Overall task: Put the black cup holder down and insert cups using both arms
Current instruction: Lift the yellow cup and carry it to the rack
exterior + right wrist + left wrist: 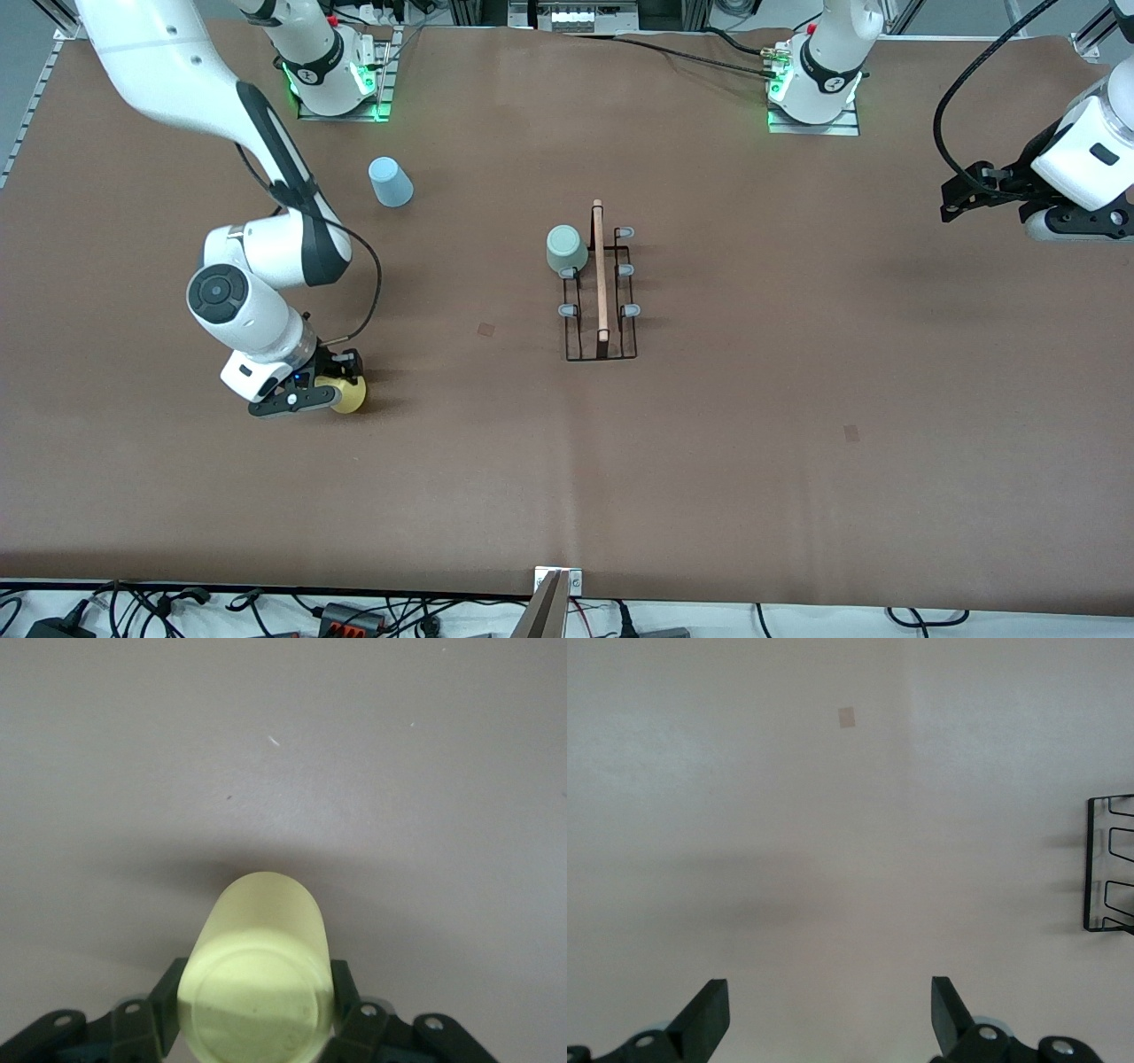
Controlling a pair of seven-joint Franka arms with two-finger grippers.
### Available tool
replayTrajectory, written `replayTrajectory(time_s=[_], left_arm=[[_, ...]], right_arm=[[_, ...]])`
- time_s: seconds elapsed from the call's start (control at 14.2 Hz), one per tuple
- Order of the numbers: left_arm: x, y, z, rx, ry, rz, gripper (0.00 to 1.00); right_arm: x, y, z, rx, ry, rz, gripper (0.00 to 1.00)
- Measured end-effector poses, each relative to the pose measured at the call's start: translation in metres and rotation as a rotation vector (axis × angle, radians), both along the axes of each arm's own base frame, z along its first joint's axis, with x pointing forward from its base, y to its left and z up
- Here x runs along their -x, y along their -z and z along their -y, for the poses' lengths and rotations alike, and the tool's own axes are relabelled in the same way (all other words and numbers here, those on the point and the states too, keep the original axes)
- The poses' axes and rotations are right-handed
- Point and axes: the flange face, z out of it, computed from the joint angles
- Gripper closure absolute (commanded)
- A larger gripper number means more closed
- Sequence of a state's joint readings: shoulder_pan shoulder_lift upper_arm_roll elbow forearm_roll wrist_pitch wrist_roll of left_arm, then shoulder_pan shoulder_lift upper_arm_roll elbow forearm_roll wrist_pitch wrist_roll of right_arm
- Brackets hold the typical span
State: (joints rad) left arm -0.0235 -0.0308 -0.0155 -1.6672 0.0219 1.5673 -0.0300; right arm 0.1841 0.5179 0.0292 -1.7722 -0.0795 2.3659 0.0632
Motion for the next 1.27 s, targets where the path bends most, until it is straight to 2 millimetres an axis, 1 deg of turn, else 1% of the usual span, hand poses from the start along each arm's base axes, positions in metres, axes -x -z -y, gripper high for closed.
replayTrajectory(time_s=[0.14, 0.21, 0.28, 0.35, 0.49, 0.63, 0.7, 0.77, 0.85, 0.99, 1.13, 1.27], left_arm=[[0.000, 0.000, 0.000, 0.000, -0.001, 0.000, 0.00], [0.000, 0.000, 0.000, 0.000, -0.001, 0.000, 0.00], [0.000, 0.000, -0.001, 0.000, -0.001, 0.000, 0.00], [0.000, 0.000, -0.001, 0.000, -0.001, 0.000, 0.00], [0.000, 0.000, -0.001, 0.000, -0.002, 0.000, 0.00], [0.000, 0.000, -0.001, 0.000, -0.002, 0.000, 0.00], [0.000, 0.000, -0.001, 0.000, -0.002, 0.000, 0.00], [0.000, 0.000, -0.001, 0.000, -0.002, 0.000, 0.00], [0.000, 0.000, -0.001, 0.000, -0.002, 0.000, 0.00], [0.000, 0.000, -0.001, 0.000, -0.002, 0.000, 0.00], [0.000, 0.000, -0.001, 0.000, -0.002, 0.000, 0.00], [0.000, 0.000, -0.001, 0.000, -0.002, 0.000, 0.00]], right_arm=[[0.014, -0.053, -0.026, 0.003, 0.054, -0.023, 0.94], [0.024, -0.075, -0.043, 0.001, 0.086, -0.033, 0.94], [0.035, -0.094, -0.063, -0.008, 0.127, -0.035, 0.94], [0.046, -0.107, -0.088, -0.023, 0.177, -0.028, 0.95], [0.068, -0.125, -0.145, -0.061, 0.281, -0.005, 0.97], [0.092, -0.137, -0.201, -0.091, 0.340, 0.010, 0.97], [0.103, -0.141, -0.225, -0.100, 0.361, 0.020, 0.97], [0.110, -0.144, -0.244, -0.104, 0.375, 0.033, 0.97], [0.113, -0.145, -0.256, -0.109, 0.385, 0.041, 0.97], [0.109, -0.142, -0.276, -0.125, 0.396, 0.048, 0.97], [0.105, -0.134, -0.293, -0.145, 0.391, 0.052, 0.97], [0.105, -0.124, -0.312, -0.160, 0.375, 0.054, 0.97]])
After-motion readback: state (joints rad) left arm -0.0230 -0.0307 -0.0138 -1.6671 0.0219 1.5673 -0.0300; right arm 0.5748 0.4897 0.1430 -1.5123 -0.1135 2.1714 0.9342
